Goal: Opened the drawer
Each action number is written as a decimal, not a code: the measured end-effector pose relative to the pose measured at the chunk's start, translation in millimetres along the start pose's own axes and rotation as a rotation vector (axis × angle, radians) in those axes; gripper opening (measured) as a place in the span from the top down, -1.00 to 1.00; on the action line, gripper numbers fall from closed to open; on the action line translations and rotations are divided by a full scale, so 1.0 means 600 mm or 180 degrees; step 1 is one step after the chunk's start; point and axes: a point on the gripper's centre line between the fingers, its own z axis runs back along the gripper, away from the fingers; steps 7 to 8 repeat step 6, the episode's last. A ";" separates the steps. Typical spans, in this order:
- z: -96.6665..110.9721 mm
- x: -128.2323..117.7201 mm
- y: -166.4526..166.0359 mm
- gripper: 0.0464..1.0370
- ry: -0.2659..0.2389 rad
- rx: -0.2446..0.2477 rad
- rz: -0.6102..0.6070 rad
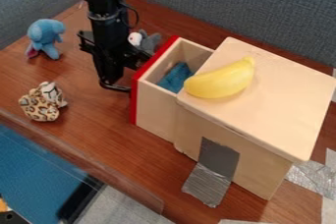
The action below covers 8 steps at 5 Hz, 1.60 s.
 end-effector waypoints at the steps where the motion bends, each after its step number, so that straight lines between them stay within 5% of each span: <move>1: 0.006 -0.001 0.025 0.85 -0.0037 0.0042 0.0113; 2: 0.007 0.000 0.027 0.76 -0.0030 0.0047 0.0111; 4: 0.013 0.004 0.029 -0.32 -0.0020 0.0070 0.0039; 5: 0.053 0.014 0.030 -0.86 -0.0195 0.0131 -0.0073; 6: 0.105 0.022 0.032 -0.93 -0.0310 0.0194 -0.0182; 8: 0.105 0.022 0.032 -0.93 -0.0310 0.0194 -0.0182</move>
